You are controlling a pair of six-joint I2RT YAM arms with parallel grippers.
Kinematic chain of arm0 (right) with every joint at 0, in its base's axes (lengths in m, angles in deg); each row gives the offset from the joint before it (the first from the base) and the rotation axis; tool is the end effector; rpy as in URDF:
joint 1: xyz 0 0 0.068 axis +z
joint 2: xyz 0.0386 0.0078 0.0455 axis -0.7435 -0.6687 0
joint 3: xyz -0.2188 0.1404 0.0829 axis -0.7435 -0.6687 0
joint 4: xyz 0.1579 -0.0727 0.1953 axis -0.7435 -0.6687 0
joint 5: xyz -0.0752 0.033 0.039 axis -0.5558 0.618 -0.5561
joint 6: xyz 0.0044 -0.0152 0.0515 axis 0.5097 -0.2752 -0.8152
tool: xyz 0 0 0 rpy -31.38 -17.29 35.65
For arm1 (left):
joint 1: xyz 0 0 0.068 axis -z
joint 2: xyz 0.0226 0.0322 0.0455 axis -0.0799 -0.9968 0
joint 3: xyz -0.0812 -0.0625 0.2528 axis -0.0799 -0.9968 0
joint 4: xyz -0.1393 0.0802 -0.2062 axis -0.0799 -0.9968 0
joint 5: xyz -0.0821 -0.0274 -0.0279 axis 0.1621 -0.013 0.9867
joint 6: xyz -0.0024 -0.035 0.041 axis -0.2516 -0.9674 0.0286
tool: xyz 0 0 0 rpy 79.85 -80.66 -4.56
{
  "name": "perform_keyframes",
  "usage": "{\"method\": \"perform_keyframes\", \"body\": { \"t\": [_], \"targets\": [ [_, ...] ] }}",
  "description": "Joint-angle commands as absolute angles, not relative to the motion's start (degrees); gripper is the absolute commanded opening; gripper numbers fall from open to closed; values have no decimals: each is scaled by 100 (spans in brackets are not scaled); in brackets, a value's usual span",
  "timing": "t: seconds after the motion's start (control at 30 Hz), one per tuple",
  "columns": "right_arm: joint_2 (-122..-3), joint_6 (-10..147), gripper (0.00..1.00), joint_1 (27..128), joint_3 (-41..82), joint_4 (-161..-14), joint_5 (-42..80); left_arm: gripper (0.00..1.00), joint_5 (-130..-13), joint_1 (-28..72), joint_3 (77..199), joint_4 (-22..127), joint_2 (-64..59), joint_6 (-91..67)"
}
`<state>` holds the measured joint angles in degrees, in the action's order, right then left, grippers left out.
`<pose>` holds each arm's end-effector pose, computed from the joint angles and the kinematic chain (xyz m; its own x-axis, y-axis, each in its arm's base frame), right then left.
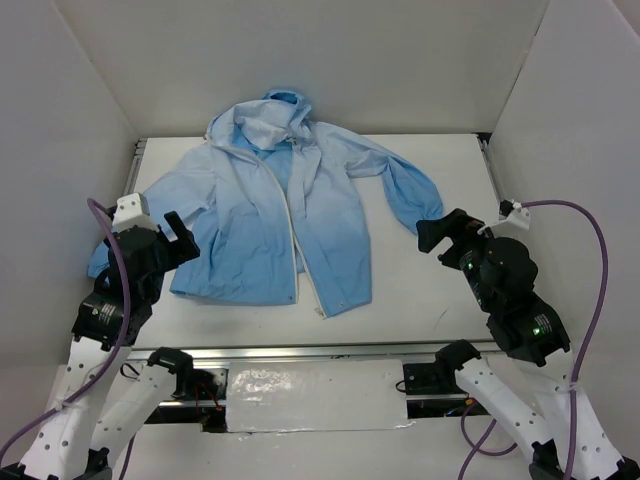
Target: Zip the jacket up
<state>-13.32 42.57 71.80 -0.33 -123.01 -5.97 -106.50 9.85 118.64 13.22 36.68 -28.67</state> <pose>0.0972 0.0314 0.3800 -0.2370 0.4610 -0.8552 0.0087 0.8812 0.4727 0.1252 -0.0157 0.3599 -0.2144 -0.3874 -0.8966 -0.3255 0.8938 -0.3084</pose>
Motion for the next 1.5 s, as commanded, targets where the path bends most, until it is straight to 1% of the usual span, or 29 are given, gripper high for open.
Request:
{"method": "perform_keyframes", "body": {
  "t": [0.0, 0.13, 0.23, 0.33, 0.4, 0.43, 0.5, 0.53, 0.57, 0.63, 0.67, 0.73, 0.93, 1.07, 1.37, 1.47],
  "targets": [
    [-1256, 4171, 100, 7211, 63, -12284, -906, 99, -10615, 957, 11856, 1580, 3663, -2832],
    [-1256, 4223, 100, 7212, 28, -12240, -819, 99, -10326, 957, 11943, 1607, 3602, -2798],
    [-1308, 4285, 100, 7203, 28, -12214, -617, 99, -9834, 965, 12303, 1475, 3391, -2920],
    [-1431, 4347, 100, 7203, -25, -12135, -353, 99, -9386, 974, 12550, 1440, 3031, -3507],
    [-1554, 4338, 100, 7212, 10, -12187, -230, 99, -8878, 1088, 12376, 1710, 2601, -3719],
    [-1711, 4346, 100, 7203, 27, -12205, -134, 99, -8857, 1219, 12279, 1860, 2443, -3990],
    [-1844, 4434, 100, 7211, 80, -12188, 269, 99, -9128, 2087, 12042, 2299, 1811, -4255],
    [-1949, 4495, 100, 7212, 115, -12153, 411, 99, -9660, 2891, 12093, 2292, 1547, -4413],
    [-1994, 4531, 100, 7212, 124, -12144, 525, 99, -9927, 3282, 12189, 2249, 927, -4501],
    [-2090, 4601, 100, 7220, 159, -12135, 754, 99, -10297, 3898, 12435, 2099, 291, -4703],
    [-2108, 4619, 100, 7212, 159, -12135, 816, 95, -10290, 3988, 12488, 2082, -243, -4731],
    [-2100, 4645, 100, 7229, 107, -12117, 956, 89, -10394, 4207, 12436, 2177, -755, -4809],
    [-1994, 4689, 100, 7238, -174, -11985, 1098, 81, -10448, 4367, 12050, 2248, -1452, -5012],
    [-2073, 4742, 100, 7238, -236, -11950, 1098, 82, -10290, 4428, 11821, 2494, -1452, -5065],
    [-2117, 4768, 100, 7238, -280, -11836, 1291, 80, -10378, 4499, 11882, 2424, -1848, -5100],
    [-2073, 4768, 100, 7238, -333, -11801, 1291, 77, -10474, 4516, 11821, 2407, -1944, -5187]
  ]
}}
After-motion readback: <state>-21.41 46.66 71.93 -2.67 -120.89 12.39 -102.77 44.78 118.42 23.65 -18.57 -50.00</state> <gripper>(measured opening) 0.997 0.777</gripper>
